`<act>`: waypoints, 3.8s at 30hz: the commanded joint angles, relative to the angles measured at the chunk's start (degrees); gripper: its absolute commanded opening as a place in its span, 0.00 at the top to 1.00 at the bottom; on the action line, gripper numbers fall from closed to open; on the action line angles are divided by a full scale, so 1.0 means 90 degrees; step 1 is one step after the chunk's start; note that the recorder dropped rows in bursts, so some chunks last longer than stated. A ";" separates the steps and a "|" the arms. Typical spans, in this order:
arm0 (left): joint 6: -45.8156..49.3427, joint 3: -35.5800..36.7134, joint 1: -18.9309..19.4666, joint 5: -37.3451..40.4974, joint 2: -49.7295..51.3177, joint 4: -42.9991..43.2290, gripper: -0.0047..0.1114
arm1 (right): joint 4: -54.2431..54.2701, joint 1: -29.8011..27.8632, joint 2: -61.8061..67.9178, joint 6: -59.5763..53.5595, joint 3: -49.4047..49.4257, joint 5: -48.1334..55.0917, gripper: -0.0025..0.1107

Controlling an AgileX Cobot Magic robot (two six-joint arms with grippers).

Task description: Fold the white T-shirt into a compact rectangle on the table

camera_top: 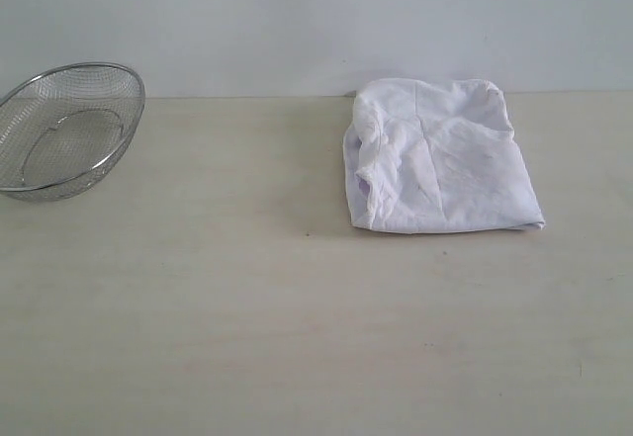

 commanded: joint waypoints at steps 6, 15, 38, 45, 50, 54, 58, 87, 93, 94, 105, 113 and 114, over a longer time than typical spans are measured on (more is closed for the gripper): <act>-0.0017 0.0012 0.0010 -0.0091 -0.0057 -0.0037 0.92 | -0.0506 -0.0015 -0.0038 0.0314 -0.0004 0.0362 0.98; -0.0017 0.0012 0.0010 -0.0091 -0.0057 -0.0037 0.92 | -0.0506 -0.0015 -0.0038 0.0440 -0.0004 0.0362 0.98; -0.0017 0.0012 0.0010 -0.0145 -0.0067 -0.0037 0.92 | -0.0506 0.0000 -0.0185 0.0438 -0.0004 0.0375 0.98; -0.0017 0.0012 0.0010 -0.0145 -0.0067 -0.0037 0.92 | -0.0506 0.0000 -0.0185 0.0438 -0.0004 0.0375 0.98; -0.0017 0.0012 0.0010 -0.0145 -0.0067 -0.0037 0.92 | -0.0506 0.0000 -0.0185 0.0438 -0.0004 0.0375 0.98; -0.0017 0.0012 0.0010 -0.0145 -0.0067 -0.0037 0.92 | -0.0506 0.0000 -0.0185 0.0438 -0.0004 0.0375 0.98; -0.0017 0.0012 0.0024 -0.0220 -0.0168 0.0024 0.92 | -0.0506 0.0000 -0.0185 0.0438 -0.0004 0.0375 0.98; -0.5490 0.2287 0.0775 -0.0510 -0.2249 0.4354 0.92 | -0.0506 0.0000 -0.0185 0.0452 -0.0004 0.0359 0.98; -0.5297 0.2392 0.0763 -0.0738 -0.2249 0.4981 0.92 | -0.0506 0.0000 -0.0185 0.0452 -0.0004 0.0359 0.98; -0.5156 0.2392 0.0763 -0.0781 -0.2249 0.4994 0.92 | -0.0506 0.0000 -0.0185 0.0452 -0.0004 0.0359 0.98; -0.4132 0.2392 0.0763 -0.0868 -0.2249 0.4993 0.92 | -0.0506 0.0000 -0.0185 0.0441 -0.0004 0.0359 0.98; -0.4111 0.2392 0.0763 -0.0868 -0.2249 0.4963 0.92 | -0.0439 0.0000 -0.0185 0.0453 -0.0004 0.0357 0.98; -0.4109 0.2392 0.0763 -0.0857 -0.2249 0.4963 0.92 | -0.0439 0.0000 -0.0185 0.0453 -0.0004 0.0357 0.98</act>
